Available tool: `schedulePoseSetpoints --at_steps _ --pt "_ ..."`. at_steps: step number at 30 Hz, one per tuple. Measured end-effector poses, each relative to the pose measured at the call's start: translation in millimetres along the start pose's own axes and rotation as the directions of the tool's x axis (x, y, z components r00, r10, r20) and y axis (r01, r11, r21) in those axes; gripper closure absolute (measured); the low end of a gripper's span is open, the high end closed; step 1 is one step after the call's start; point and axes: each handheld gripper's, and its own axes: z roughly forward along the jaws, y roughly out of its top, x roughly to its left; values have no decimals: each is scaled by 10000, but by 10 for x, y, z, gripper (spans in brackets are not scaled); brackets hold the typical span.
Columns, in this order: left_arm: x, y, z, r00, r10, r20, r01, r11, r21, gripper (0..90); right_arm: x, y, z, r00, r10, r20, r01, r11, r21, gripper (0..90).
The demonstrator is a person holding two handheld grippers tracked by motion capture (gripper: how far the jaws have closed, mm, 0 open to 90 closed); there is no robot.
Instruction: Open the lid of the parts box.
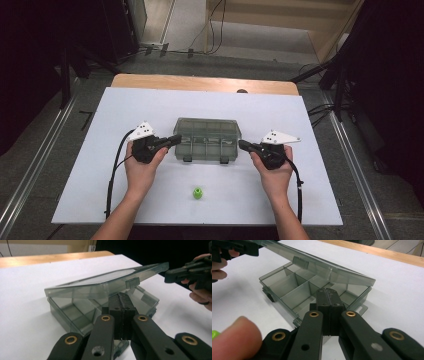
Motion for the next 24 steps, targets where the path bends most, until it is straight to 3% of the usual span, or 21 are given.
schedulePoseSetpoints --at_steps 6,11,22,24 --pt "20 72 30 9998 132 -140 -135 9995 -276 886 21 41 69 9998 -192 91 194 9997 -145 877" --pt "55 126 62 9996 190 -229 -200 9987 -477 886 17 112 142 9991 13 434 -6 9999 -159 877" --pt "95 212 113 9997 122 -224 -138 9974 -714 886 -23 228 185 9988 32 485 -9 9989 -475 877" --pt "102 231 123 9994 176 -286 -198 9968 -775 886 -38 272 188 9991 208 366 -184 9977 -657 877"
